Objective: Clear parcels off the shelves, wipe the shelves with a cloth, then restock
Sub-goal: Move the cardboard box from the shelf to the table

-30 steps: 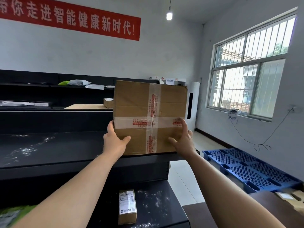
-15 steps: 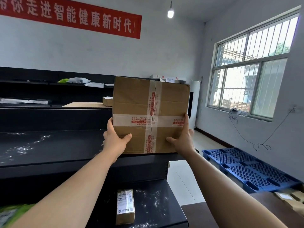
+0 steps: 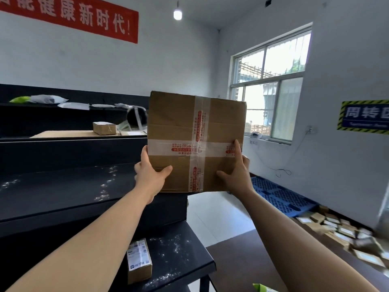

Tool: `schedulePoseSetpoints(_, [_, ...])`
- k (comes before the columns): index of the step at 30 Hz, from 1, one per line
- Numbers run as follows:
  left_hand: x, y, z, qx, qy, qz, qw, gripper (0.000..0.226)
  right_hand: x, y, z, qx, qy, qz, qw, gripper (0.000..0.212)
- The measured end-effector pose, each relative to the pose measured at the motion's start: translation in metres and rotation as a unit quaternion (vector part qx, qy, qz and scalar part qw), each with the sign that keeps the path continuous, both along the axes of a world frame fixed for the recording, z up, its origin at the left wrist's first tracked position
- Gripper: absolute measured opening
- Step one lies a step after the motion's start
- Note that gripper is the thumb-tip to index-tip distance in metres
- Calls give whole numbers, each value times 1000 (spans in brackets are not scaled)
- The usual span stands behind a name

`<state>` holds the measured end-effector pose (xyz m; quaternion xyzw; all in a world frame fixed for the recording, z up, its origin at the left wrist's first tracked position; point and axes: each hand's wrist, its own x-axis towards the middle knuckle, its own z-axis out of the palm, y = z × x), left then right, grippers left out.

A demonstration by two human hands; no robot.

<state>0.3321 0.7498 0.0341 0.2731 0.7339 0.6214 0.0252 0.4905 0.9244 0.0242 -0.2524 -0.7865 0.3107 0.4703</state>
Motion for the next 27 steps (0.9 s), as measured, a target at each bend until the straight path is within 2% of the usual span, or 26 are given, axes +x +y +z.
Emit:
schedulePoseSetpoints(13, [96, 57, -6, 2, 39, -182, 983, 87, 147, -12, -12, -12, 9, -172, 985, 103])
schedulePoseSetpoints(27, [265, 121, -36, -46, 29, -341, 939, 87, 337, -33, -43, -32, -14, -372, 928, 108])
